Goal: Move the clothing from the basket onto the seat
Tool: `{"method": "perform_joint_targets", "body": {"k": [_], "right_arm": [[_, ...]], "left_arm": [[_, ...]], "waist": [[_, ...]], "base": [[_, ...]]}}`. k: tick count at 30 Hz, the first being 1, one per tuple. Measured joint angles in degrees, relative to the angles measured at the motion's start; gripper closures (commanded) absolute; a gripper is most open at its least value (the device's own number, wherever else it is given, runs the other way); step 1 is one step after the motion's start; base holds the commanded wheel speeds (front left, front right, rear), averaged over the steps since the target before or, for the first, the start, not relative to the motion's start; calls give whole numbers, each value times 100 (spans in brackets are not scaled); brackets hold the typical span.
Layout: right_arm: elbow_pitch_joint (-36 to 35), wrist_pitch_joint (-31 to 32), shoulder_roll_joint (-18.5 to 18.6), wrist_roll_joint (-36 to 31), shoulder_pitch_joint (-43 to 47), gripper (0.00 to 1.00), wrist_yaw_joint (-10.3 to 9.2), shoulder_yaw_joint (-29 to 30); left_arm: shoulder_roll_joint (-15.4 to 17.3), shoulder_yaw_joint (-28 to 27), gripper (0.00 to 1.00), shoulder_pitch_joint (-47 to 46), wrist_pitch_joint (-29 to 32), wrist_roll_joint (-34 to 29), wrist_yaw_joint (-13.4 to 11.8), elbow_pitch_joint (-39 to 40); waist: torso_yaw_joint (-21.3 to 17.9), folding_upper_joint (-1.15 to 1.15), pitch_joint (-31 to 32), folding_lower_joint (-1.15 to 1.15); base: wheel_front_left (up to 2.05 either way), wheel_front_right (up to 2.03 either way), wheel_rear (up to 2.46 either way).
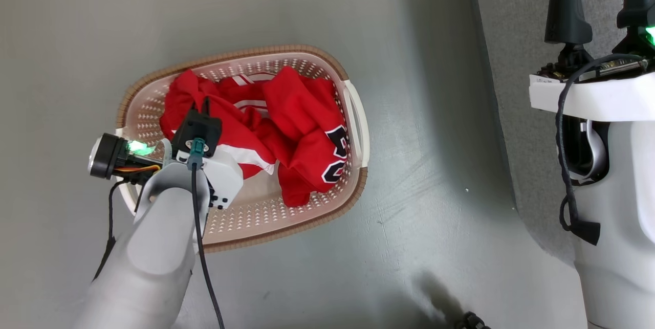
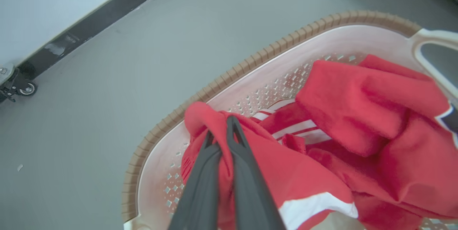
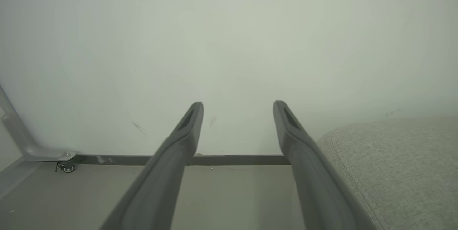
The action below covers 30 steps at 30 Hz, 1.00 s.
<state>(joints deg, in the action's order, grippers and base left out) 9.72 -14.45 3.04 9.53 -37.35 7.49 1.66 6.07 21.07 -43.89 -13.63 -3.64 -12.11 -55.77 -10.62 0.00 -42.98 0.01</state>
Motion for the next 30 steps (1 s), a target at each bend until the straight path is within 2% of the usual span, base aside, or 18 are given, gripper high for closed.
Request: {"method": "perform_joint_targets", "body": {"k": [11, 16, 21, 30], "right_arm": [[153, 0, 0, -47, 263, 0, 0, 92], [223, 0, 0, -53, 432, 0, 0, 108], [341, 0, -1, -149, 602, 0, 0, 149], [482, 0, -1, -353, 901, 0, 0, 136]], "left_arm": [[-53, -188, 100, 259, -52, 291, 0, 755], [-67, -327, 100, 316, -52, 501, 58, 1399], [-9, -392, 100, 414, -60, 563, 60, 1915], [113, -424, 100, 845, -83, 612, 131, 2381]], "waist": [[168, 0, 411, 0], [241, 0, 634, 0], [311, 0, 876, -1], [418, 0, 1367, 0]], "base": [[0, 0, 0], [0, 0, 0], [0, 0, 0], [0, 0, 0]]}}
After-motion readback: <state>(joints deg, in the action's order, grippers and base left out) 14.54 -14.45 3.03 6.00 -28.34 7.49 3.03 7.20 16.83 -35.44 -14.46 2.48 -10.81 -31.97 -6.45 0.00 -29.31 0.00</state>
